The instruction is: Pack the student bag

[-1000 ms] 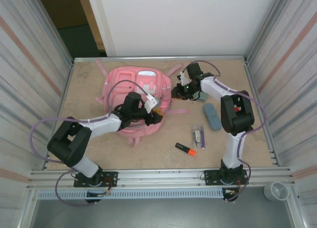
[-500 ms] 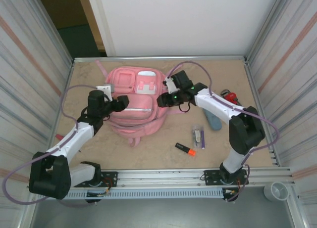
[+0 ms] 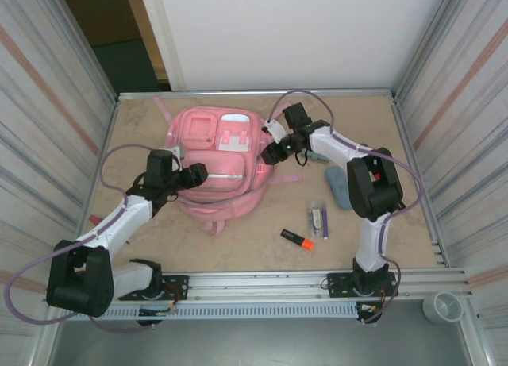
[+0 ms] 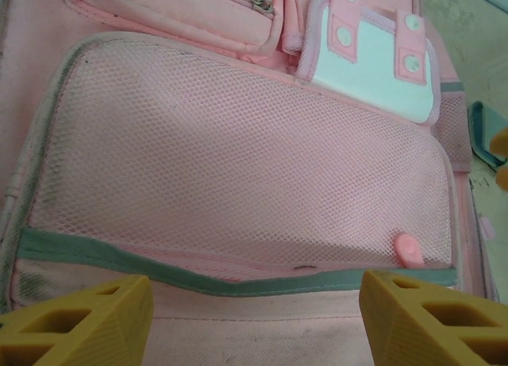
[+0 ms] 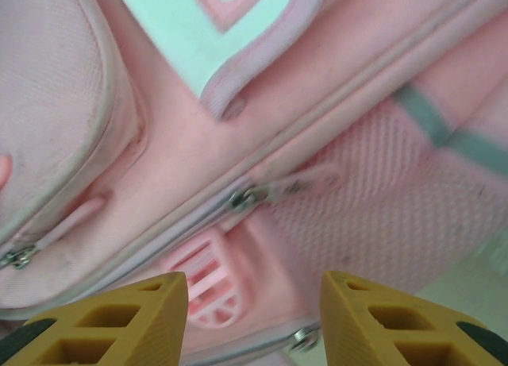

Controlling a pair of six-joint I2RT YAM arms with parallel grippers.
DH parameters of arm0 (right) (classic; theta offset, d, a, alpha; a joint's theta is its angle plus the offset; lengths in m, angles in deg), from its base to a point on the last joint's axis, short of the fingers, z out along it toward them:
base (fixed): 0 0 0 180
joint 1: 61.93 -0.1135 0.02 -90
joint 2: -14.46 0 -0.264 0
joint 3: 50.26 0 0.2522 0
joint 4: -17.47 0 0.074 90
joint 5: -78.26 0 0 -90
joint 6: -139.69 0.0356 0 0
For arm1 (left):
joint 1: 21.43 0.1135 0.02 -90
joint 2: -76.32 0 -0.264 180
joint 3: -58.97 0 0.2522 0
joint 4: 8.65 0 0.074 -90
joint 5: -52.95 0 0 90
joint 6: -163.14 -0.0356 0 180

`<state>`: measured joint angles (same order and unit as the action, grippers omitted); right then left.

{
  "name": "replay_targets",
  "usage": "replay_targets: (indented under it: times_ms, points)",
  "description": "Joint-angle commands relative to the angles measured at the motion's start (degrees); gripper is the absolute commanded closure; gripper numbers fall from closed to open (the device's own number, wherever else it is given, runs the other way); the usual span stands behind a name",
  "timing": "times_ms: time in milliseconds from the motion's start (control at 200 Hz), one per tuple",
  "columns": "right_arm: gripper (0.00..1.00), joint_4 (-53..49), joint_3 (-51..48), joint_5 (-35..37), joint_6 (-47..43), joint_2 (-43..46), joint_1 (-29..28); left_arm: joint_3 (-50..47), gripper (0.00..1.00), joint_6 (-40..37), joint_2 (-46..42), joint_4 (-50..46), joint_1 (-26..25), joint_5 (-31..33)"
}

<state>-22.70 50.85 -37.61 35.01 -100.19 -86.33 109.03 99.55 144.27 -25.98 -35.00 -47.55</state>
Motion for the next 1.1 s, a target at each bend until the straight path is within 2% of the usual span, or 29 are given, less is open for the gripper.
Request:
replay_targets:
  times_ms: [0, 200, 566, 942, 1092]
  points:
    - [0.54, -4.12, 6.50, -4.67, -12.90, -3.52, 0.94, 0.27, 0.30, -0.51, -0.26, -2.05, 0.11, 1.83]
    - [0.55, -11.27, 13.29, -4.98, -23.28, -8.85, 1.28, 0.44, 0.30, -1.65, -1.39, -3.01, 0.29, 2.89]
    - [0.58, -18.43, 23.14, -4.31, -33.27, -16.81, 0.65, 0.26, 0.30, -1.75, -1.60, -2.89, 0.36, 2.60]
    - [0.63, -21.47, 25.81, -6.10, -37.81, -20.03, -0.66, 0.10, 0.30, -2.29, -1.50, -2.93, 0.37, 1.96]
    - [0.65, -22.81, 25.59, -8.92, -38.73, -19.58, -0.34, -0.09, 0.30, -2.26, -1.28, -2.58, 0.37, 2.11]
